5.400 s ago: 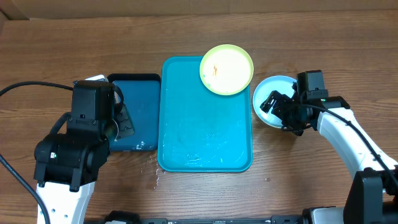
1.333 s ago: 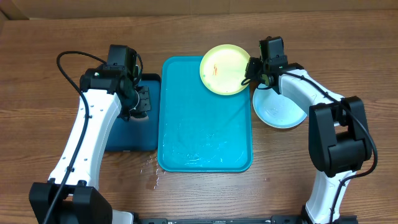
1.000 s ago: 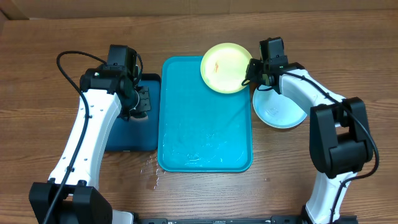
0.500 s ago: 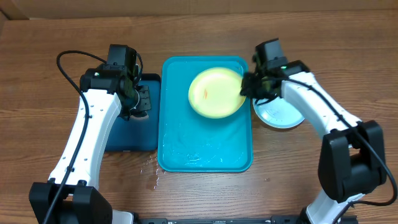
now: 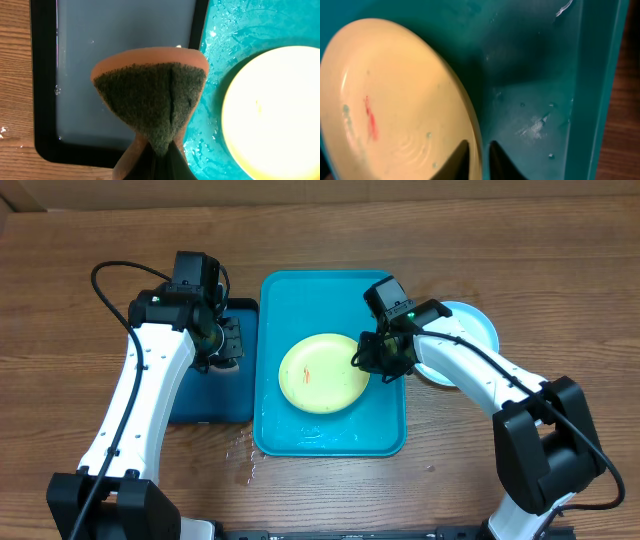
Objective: Clean dirty plates on tray and stack at the side
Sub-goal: 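Hold the yellow plate rim steady on the teal tray with the right gripper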
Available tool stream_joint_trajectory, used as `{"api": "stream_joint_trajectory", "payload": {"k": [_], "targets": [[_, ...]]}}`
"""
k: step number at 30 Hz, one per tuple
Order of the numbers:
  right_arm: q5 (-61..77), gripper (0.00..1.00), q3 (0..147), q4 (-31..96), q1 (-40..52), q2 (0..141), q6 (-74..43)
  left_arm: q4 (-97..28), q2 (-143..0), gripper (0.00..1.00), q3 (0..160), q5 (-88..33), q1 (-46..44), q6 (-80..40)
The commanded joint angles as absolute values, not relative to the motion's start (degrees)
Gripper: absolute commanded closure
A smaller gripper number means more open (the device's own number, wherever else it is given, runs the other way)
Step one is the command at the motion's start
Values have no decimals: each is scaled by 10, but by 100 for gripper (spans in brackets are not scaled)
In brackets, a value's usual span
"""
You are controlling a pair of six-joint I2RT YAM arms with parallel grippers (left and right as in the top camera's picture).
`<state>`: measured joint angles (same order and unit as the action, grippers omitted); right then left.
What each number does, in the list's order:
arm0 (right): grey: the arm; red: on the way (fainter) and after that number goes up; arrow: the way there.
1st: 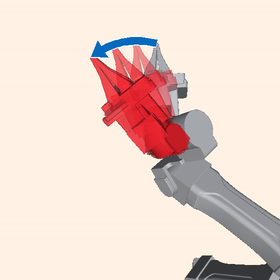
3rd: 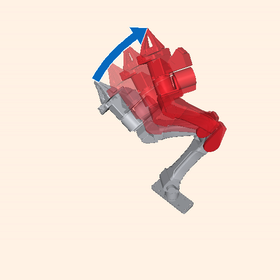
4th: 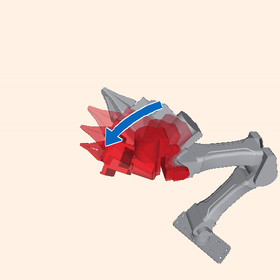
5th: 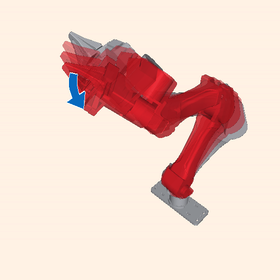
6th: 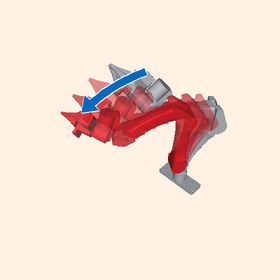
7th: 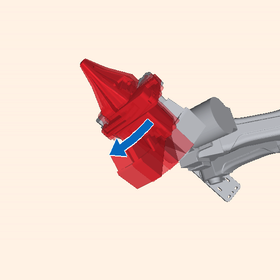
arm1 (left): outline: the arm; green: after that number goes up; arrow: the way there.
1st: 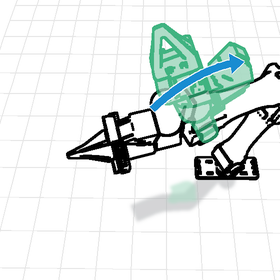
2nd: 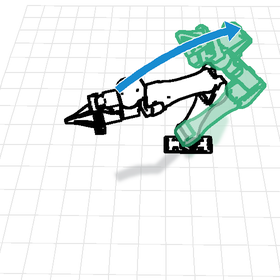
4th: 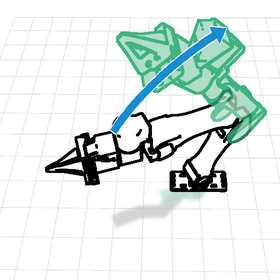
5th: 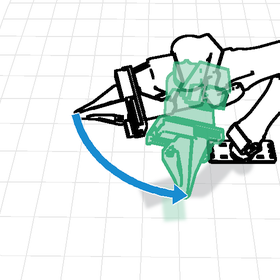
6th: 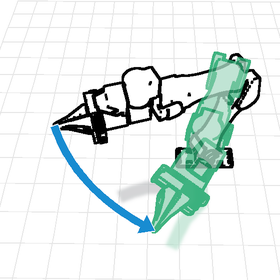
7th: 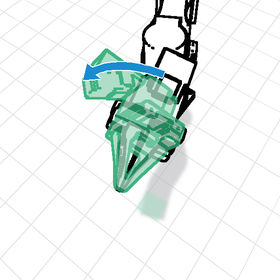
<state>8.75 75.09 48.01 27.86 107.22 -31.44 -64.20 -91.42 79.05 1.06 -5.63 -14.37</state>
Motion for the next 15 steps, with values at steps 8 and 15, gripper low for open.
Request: {"api": "stream_joint_trajectory", "payload": {"k": [8,15], "targets": [[63,70,713,463,285,1065,-333,-640,-910,96,788,6,-56,-128],[77,71,701,466,286,1065,-337,-646,-910,96,788,6,-57,-128]]}}
